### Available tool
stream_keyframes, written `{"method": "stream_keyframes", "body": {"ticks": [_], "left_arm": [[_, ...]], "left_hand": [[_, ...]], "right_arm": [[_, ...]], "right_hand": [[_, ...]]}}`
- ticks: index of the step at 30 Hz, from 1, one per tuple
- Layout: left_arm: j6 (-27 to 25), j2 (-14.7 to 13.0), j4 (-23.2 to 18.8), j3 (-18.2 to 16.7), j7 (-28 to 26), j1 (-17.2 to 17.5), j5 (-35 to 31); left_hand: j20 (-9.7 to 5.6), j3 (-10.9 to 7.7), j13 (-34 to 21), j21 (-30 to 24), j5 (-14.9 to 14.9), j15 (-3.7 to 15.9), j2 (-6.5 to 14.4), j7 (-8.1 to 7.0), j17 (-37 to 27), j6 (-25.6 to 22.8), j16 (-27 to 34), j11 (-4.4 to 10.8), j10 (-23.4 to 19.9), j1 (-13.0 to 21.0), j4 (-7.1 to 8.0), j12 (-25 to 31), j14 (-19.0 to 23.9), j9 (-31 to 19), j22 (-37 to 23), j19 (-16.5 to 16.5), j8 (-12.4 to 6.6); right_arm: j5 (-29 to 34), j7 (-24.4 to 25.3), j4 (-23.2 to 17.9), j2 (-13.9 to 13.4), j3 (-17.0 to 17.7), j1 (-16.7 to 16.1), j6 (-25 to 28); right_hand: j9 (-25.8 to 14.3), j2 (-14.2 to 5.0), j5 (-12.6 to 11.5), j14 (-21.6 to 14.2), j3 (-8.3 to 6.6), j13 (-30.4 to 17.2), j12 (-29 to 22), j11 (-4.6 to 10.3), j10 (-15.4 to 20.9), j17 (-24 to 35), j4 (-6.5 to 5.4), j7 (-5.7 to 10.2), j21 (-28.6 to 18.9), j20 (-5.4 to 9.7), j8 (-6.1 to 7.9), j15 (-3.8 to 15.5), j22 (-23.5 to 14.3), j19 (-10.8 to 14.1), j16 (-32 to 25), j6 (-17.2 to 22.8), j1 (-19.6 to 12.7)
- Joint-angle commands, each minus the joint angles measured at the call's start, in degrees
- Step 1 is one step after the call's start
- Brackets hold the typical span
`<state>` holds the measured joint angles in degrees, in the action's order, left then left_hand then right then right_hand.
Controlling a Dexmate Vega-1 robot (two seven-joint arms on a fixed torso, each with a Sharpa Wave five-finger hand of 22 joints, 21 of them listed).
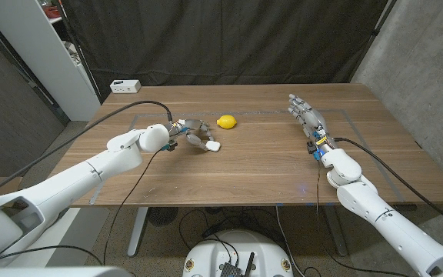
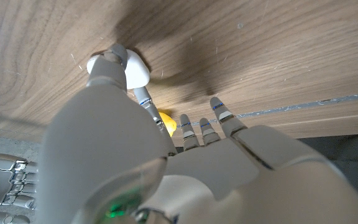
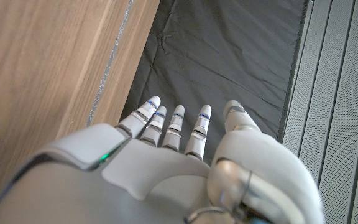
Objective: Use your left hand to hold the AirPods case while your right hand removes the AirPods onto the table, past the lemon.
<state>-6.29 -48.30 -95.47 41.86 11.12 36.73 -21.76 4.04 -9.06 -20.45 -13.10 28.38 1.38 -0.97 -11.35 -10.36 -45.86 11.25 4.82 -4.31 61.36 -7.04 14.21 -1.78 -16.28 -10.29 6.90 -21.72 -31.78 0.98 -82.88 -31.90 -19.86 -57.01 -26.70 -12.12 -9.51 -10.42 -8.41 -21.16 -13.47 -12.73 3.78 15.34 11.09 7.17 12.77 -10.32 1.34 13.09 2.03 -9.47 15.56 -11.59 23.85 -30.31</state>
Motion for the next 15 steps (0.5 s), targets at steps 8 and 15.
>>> {"method": "stream_keyframes", "body": {"ticks": [8, 15], "left_arm": [[3.3, 1.9, -1.4, -8.0, -11.7, 7.2, 9.2], [7.4, 4.1, 0.2, -11.1, -14.8, 8.7, 16.2]], "left_hand": [[-0.47, 1.47, 0.7, -0.5, -1.3, 1.34, 2.9, 5.80, -0.1, -8.0, 0.7, 0.61, -3.8, 1.5, 0.61, 1.3, 3.5, -5.5, -0.4, 2.9, -4.34], [-0.77, 1.93, 0.9, -0.7, -1.7, 1.69, 3.2, 5.80, -0.1, -8.5, 0.7, 0.78, -4.5, 1.7, 0.72, 1.5, 4.4, -6.3, -0.5, 3.6, -4.89]], "right_arm": [[-0.4, -2.3, 2.1, 0.6, -0.5, 1.8, -0.9], [0.2, -2.5, 2.6, 1.0, -1.0, 2.9, -0.9]], "right_hand": [[-0.2, -0.08, -0.1, -0.1, 0.20, -0.2, -0.4, -0.18, 0.5, 0.1, -0.35, -0.02, -0.2, -0.01, -0.37, 6.79, -0.2, -0.1, -0.4, 0.5, 0.0], [-0.2, -0.05, -0.1, 0.0, 0.22, -0.3, -0.4, -0.15, 0.5, 0.1, -0.33, -0.02, -0.3, -0.03, -0.41, 6.76, -0.2, -0.1, -0.4, 0.6, 0.0]]}}
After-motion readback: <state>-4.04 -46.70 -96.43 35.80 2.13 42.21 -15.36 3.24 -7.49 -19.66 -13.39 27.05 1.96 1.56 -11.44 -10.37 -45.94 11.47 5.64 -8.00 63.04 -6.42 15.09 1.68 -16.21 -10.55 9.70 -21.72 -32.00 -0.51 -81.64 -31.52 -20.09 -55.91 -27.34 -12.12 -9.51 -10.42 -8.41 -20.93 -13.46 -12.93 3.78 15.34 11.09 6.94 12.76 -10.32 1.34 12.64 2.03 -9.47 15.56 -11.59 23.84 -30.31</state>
